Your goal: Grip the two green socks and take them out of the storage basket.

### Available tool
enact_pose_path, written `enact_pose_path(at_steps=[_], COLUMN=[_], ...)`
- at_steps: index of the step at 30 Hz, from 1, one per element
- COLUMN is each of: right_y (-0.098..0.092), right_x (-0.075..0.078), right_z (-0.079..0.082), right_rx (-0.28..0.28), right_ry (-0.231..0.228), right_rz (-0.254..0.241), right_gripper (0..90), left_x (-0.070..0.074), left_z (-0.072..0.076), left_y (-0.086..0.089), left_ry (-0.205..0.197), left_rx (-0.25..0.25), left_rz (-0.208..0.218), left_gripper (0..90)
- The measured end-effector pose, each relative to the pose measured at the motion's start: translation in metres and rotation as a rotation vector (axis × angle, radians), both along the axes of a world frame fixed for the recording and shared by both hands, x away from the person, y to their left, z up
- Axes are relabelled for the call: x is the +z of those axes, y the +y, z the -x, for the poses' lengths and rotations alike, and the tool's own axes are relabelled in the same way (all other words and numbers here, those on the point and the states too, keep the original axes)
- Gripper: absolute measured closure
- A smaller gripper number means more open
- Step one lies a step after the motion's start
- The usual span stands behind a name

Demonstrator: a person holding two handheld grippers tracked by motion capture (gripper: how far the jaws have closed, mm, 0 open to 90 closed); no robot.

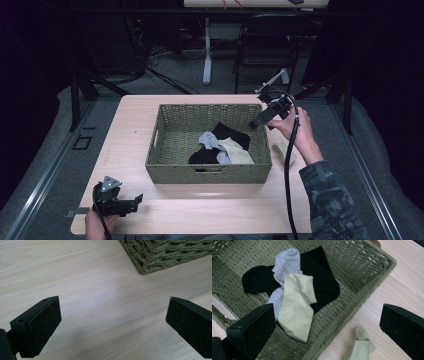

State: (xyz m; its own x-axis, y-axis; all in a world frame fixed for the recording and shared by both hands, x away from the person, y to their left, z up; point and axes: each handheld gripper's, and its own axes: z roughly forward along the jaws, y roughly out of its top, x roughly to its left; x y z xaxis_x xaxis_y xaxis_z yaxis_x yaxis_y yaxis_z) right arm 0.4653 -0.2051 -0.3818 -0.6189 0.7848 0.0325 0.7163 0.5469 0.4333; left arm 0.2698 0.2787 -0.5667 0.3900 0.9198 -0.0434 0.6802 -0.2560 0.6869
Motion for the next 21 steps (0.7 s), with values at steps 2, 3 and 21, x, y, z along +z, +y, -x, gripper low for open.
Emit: enact_pose_path(at_steps=[2,3,21], right_y=[0.008,0.012,0.060], right_x=[-0.001,-0.001,-0.048], right_z=[-0.002,-0.002,-0.015], right_rx=[0.011,0.022,0.111], right_ry=[-0.012,-0.006,0.083], right_rz=[-0.001,0.005,-0.001], right_gripper=[0.0,0.0,5.9], left_x=[0.000,0.000,0.000], left_z=[0.000,0.000,0.000], left_y=[0.000,0.000,0.000], left_ry=[0.001,0.001,0.003], left_rx=[-0.003,-0.004,-0.007], left_rz=[-0.002,-0.001,-0.002], left_gripper=[0.0,0.0,0.0])
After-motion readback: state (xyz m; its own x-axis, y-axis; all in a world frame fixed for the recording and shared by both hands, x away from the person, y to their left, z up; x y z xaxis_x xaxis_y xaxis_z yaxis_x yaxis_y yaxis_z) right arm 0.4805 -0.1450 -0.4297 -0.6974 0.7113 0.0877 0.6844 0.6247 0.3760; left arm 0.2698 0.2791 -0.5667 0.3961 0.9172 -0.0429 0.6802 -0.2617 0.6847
